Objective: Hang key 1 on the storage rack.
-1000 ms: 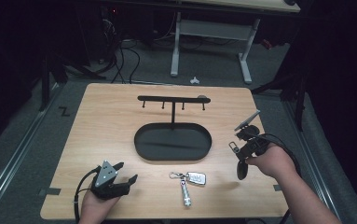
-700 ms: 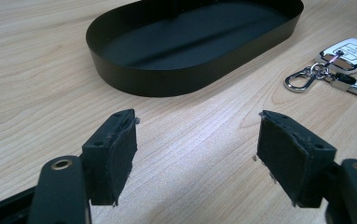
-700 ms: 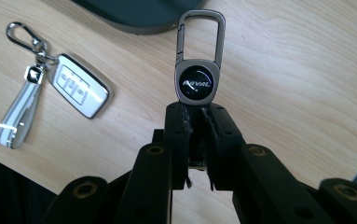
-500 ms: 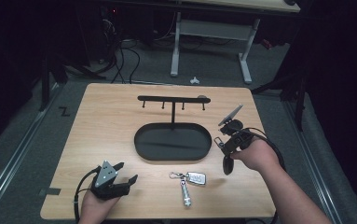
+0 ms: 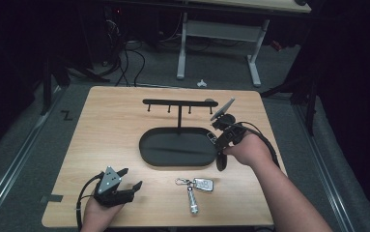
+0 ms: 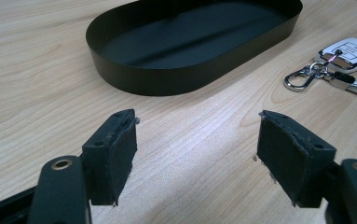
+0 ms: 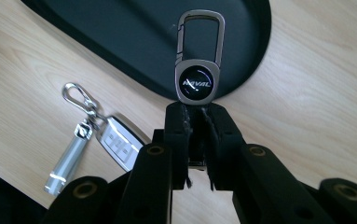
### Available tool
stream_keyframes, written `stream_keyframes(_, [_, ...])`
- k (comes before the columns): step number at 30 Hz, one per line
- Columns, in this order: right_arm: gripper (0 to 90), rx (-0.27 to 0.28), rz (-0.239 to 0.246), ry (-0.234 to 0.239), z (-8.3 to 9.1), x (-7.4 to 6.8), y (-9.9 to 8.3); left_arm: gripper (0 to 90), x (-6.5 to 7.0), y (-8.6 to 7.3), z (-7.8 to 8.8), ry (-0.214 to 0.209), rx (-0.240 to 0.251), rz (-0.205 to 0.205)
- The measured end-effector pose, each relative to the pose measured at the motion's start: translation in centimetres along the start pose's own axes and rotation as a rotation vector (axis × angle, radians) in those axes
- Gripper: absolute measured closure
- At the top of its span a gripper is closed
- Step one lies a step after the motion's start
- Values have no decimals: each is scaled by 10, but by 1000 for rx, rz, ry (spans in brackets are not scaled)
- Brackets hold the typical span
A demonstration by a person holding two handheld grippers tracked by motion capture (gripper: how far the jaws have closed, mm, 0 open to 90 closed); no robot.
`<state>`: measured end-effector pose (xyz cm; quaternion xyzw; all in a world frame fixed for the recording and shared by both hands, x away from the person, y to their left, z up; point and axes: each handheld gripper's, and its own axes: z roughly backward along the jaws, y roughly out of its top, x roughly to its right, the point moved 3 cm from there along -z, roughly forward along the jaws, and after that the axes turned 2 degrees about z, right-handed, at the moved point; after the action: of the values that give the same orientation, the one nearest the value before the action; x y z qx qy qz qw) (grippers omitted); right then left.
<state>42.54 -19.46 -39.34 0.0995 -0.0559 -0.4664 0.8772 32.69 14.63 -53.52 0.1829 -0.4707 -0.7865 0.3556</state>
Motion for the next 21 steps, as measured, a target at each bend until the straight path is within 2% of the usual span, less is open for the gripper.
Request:
stream_keyframes(1, [806,13,6,8,1,-3,6,289,0,0,0,-2,-1,0])
stream_keyframes(7, [806,17,12,19,2,-9,17,289,0,0,1,-2,2,0])
stream_keyframes(11, [806,22,16,10,5,-9,22,289,-2,0,1,0,7,5])
stream_keyframes(14, [806,17,-3,8,7,-10,24,290,-3,0,2,-3,3,7])
stream_keyframes(16, [806,24,17,4,8,-9,26,290,-3,0,2,-3,2,7])
stream_keyframes(20, [806,24,4,5,11,-12,30,290,-2,0,2,-2,5,6])
stream_keyframes(21, [806,30,18,2,12,-12,31,290,-2,0,2,-4,3,7])
